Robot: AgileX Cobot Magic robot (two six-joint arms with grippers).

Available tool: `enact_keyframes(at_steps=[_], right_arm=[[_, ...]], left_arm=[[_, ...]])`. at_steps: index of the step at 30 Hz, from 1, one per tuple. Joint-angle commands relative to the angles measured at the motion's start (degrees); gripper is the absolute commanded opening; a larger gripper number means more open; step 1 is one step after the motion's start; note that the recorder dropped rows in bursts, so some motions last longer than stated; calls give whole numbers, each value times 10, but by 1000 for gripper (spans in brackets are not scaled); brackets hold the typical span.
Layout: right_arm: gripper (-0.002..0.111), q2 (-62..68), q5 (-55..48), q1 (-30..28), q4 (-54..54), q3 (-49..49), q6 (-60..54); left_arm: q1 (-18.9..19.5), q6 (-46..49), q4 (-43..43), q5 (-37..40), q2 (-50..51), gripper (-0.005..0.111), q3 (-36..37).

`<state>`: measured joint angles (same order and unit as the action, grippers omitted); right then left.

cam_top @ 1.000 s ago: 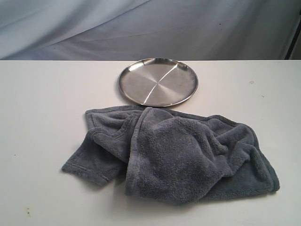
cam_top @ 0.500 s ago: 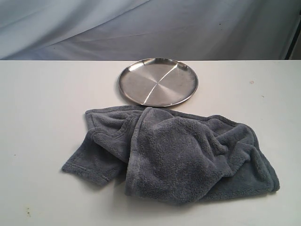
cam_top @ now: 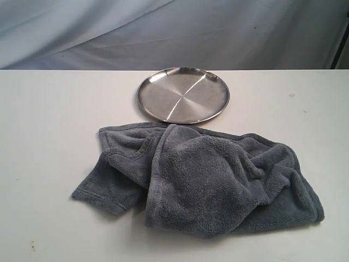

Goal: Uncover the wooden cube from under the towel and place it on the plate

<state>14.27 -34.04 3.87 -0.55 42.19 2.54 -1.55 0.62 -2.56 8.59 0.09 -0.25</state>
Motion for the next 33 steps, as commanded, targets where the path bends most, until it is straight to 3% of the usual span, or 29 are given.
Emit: enact_keyframes(at_steps=[1, 10, 23, 33], right_arm=[[0, 46, -113, 28, -4, 6, -10], [0, 130, -212, 60, -38, 6, -15], [0, 216, -299, 60, -108, 6, -60], [0, 310, -291, 114, -139, 6, -102]], left_arm=[[0, 0, 0, -2, -1, 1, 3], [0, 0, 0, -2, -1, 1, 3], [0, -1, 0, -2, -1, 1, 3], [0, 0, 0, -2, -1, 1, 3]])
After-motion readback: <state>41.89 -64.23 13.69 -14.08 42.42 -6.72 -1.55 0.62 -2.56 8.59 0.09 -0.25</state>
